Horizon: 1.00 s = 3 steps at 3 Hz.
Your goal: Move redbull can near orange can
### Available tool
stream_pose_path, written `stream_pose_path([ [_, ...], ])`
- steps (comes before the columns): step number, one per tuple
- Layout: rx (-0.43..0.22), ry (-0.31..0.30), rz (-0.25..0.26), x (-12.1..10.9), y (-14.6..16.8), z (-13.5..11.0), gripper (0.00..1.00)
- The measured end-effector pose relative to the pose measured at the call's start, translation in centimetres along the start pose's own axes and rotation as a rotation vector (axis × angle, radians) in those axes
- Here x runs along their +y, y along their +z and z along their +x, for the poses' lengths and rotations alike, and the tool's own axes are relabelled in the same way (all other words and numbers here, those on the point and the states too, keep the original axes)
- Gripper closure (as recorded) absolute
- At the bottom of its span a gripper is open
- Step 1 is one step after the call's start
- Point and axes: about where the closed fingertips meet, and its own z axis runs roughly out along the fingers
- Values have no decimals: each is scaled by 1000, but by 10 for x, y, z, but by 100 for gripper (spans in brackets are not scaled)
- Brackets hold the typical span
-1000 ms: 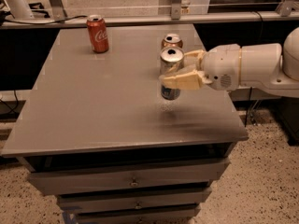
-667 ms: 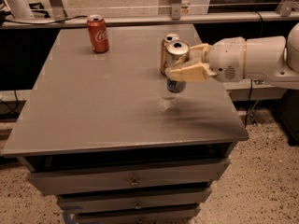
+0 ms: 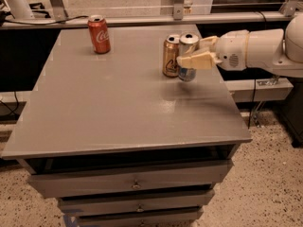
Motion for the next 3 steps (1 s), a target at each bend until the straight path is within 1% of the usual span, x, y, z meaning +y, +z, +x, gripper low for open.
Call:
stream_pose_path([
  [1, 5, 21, 34, -26, 4, 14, 100],
  [2, 0, 29, 66, -43, 3, 21, 100],
  [3, 3, 49, 82, -52, 4, 27, 82],
])
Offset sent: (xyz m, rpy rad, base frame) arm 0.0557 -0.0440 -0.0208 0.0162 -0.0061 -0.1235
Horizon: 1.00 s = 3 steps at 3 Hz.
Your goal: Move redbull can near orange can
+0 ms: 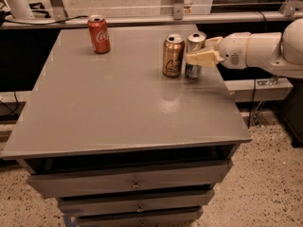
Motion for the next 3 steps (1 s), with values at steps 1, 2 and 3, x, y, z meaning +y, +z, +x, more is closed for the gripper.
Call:
stream_pose_path([
  [1, 4, 23, 7, -4, 1, 6, 59],
  [2, 9, 44, 8, -5, 1, 12, 36],
  [3, 13, 64, 3, -5, 0, 16, 13],
])
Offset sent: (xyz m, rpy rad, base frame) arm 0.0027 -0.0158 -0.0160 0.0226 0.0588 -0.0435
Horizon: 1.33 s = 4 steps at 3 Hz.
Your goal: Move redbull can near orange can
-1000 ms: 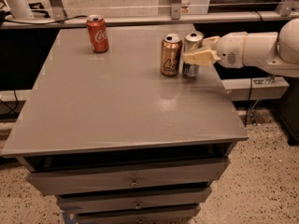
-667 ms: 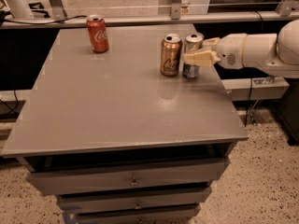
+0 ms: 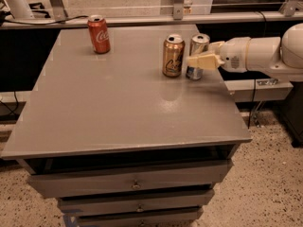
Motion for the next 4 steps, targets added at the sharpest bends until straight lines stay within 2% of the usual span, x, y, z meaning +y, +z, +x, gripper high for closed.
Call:
stream_pose_path([
  [1, -1, 19, 1, 0, -8, 2, 0],
  [2, 5, 32, 29, -1, -34, 5, 0],
  [3, -1, 2, 63, -8, -77, 4, 0],
  [4, -28, -35, 126, -13, -129, -2, 0],
])
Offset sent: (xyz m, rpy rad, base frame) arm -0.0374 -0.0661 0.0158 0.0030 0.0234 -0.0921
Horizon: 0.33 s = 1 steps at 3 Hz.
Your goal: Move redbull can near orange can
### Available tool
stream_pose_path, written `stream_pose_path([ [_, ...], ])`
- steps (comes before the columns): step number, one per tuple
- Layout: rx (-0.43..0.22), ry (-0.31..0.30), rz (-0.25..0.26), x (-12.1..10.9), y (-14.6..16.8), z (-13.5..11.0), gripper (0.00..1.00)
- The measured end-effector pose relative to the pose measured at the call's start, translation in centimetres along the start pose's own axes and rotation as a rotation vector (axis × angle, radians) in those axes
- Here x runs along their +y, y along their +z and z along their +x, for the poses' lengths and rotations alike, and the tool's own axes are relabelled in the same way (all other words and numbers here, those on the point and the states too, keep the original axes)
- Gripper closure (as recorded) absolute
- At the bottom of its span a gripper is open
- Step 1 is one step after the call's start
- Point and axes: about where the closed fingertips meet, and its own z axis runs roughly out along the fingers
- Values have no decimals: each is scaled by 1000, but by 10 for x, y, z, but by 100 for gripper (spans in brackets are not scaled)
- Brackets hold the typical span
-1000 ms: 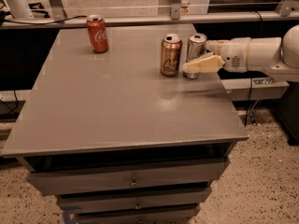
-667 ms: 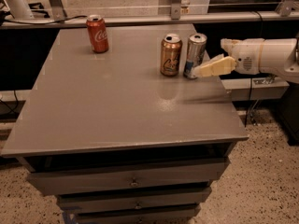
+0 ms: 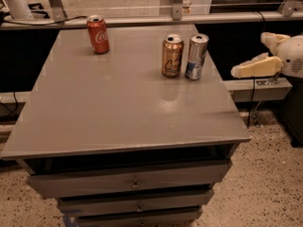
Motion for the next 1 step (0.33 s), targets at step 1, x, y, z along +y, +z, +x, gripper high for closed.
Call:
stream_pose_path([
  [1, -1, -1, 13, -3, -9, 2, 0],
])
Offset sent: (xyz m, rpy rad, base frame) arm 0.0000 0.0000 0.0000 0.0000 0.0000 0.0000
